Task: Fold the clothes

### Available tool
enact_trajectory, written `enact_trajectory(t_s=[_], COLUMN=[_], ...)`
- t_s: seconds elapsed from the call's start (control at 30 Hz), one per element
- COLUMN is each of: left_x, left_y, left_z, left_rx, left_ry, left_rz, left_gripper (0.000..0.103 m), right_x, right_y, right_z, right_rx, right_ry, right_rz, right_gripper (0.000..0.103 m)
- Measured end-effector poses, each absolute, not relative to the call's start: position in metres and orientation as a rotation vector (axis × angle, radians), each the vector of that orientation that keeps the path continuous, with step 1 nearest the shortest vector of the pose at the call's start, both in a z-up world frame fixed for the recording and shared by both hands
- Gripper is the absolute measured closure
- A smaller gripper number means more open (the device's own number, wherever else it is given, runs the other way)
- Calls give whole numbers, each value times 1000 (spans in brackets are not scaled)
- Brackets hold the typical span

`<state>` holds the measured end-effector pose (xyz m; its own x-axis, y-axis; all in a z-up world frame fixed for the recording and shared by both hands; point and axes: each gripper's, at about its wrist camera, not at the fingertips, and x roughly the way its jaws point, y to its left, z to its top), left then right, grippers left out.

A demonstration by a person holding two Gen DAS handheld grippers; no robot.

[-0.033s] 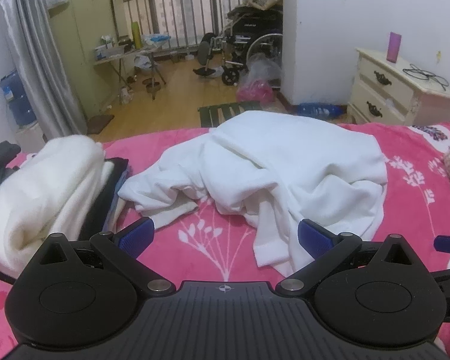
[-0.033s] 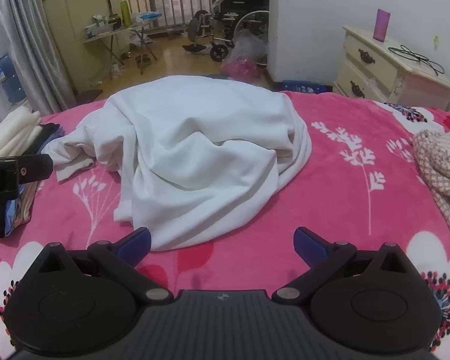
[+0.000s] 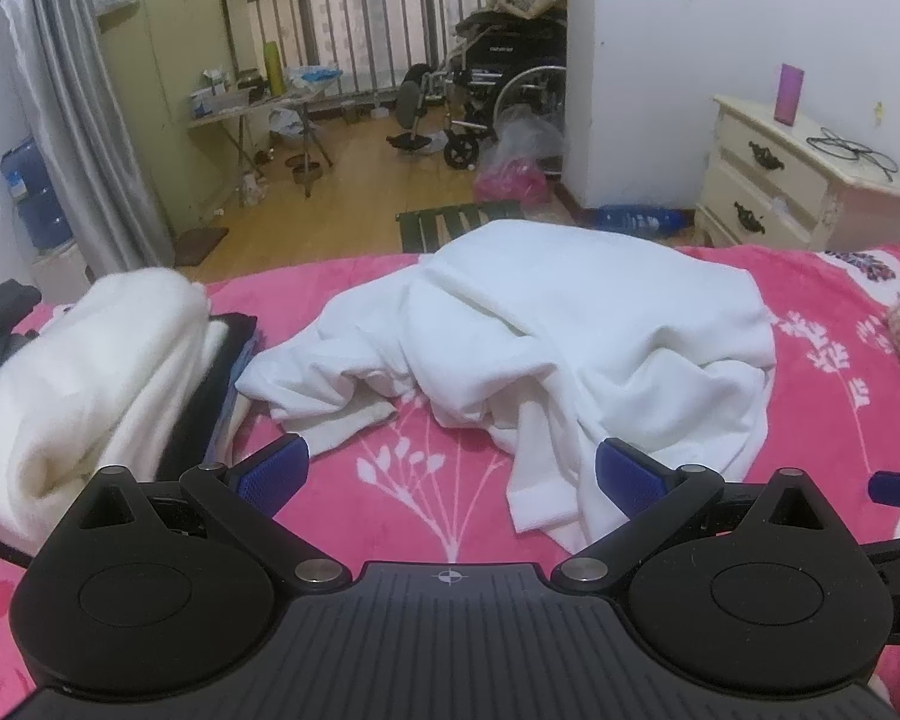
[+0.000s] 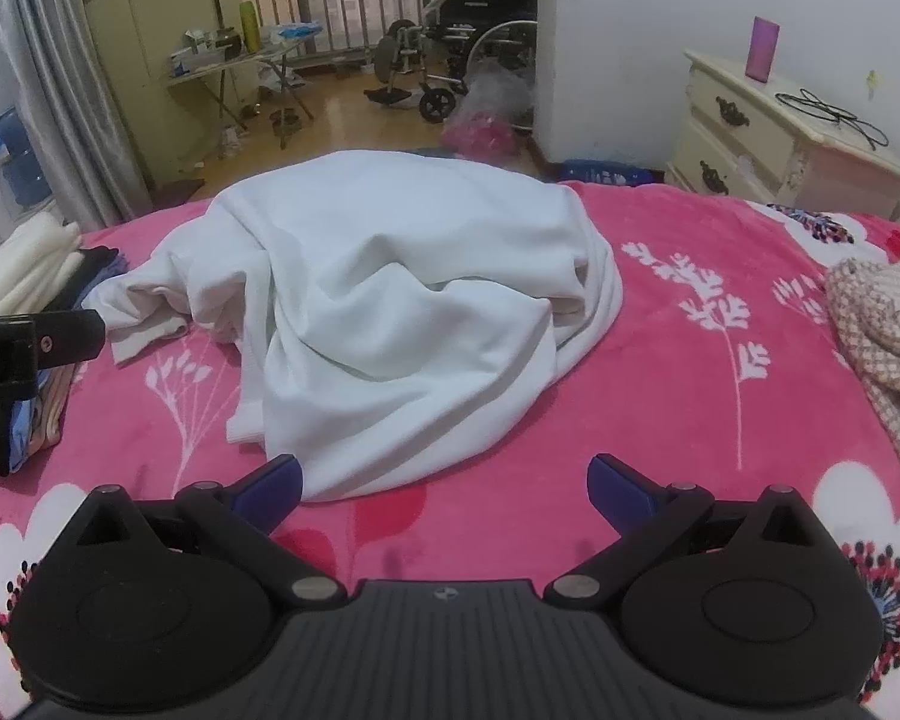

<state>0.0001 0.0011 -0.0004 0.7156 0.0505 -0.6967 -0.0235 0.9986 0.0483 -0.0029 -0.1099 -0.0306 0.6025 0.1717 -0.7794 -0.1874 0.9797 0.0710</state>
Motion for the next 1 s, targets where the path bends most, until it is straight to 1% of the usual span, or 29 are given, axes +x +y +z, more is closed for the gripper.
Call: enact_trajectory(t_s=[0.33, 0.53, 1.0], left_x=[1, 6, 9], left_y=[9, 11, 21], left_z=[-5, -10, -26], left_rx=[18, 19, -21], left_ry=[773, 831, 895], left_rz=[47, 84, 110], left_gripper=[0, 0, 0], right_x=[-2, 0, 11], right_y=[-112, -114, -107], right_z=[-31, -31, -40], right_rx=[-35, -38, -52], right_ry=[896, 898, 953], right_rz=[172, 144, 87], right_gripper=[0, 0, 0])
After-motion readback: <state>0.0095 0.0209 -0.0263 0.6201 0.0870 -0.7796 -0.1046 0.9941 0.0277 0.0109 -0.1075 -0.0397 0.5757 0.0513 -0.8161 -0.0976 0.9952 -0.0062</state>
